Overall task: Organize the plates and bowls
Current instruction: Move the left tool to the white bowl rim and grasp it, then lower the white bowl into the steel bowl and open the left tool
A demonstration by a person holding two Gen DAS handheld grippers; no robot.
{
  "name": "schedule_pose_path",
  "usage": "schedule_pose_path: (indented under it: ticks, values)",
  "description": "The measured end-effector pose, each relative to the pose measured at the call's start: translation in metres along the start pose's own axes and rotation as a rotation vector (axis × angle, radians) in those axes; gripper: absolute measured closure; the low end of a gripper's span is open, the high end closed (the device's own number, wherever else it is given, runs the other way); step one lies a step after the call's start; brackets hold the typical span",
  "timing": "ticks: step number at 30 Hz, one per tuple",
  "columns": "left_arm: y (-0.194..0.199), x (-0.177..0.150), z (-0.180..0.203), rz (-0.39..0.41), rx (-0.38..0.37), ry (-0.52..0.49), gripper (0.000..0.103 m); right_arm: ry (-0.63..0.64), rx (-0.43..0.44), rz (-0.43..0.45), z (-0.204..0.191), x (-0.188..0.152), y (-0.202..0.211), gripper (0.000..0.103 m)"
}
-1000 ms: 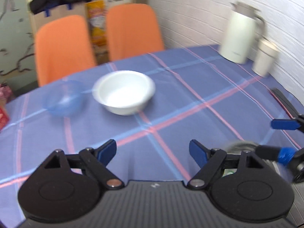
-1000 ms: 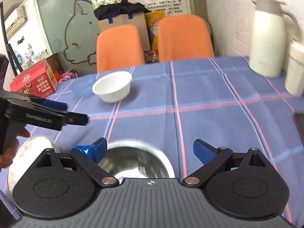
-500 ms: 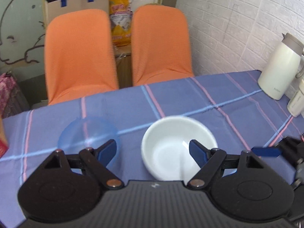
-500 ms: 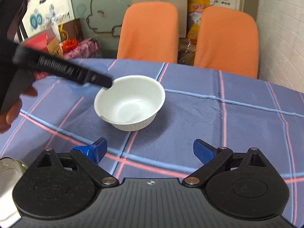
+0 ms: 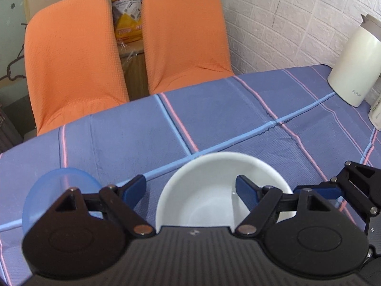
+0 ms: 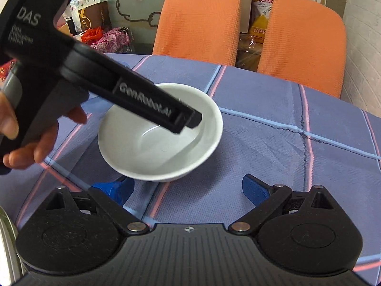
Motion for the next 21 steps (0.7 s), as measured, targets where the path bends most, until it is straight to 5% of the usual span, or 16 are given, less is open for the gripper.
schedule_pose_path:
  ticks: [6,12,21]
  values:
    - [-0.004,-0.007,0.005,-0.014,-0.012,-0.010,0.030,0.047,0.017,-0.024,-0.007,0.003,-0.011,0.020]
    - [-0.005,-0.011,0.009,-0.032,-0.022,0.006,0.054,0.097,0.010,0.004,-0.009,0.011,-0.012,0.023]
    - [0.029,-0.014,0.014,0.017,-0.040,0.000,0.054,0.134,0.006,0.110,-0.025,0.018,0.017,0.023]
Point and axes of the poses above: each gripper's, at about its wrist camera, not at the fingertips, and y roughly against the way its jaws point, z to its right, x to its top, the point moved 4 cm from there along -y, roughly the way its jaws point, and after that the axes turned 9 degrees about x, right-handed, at the moved point
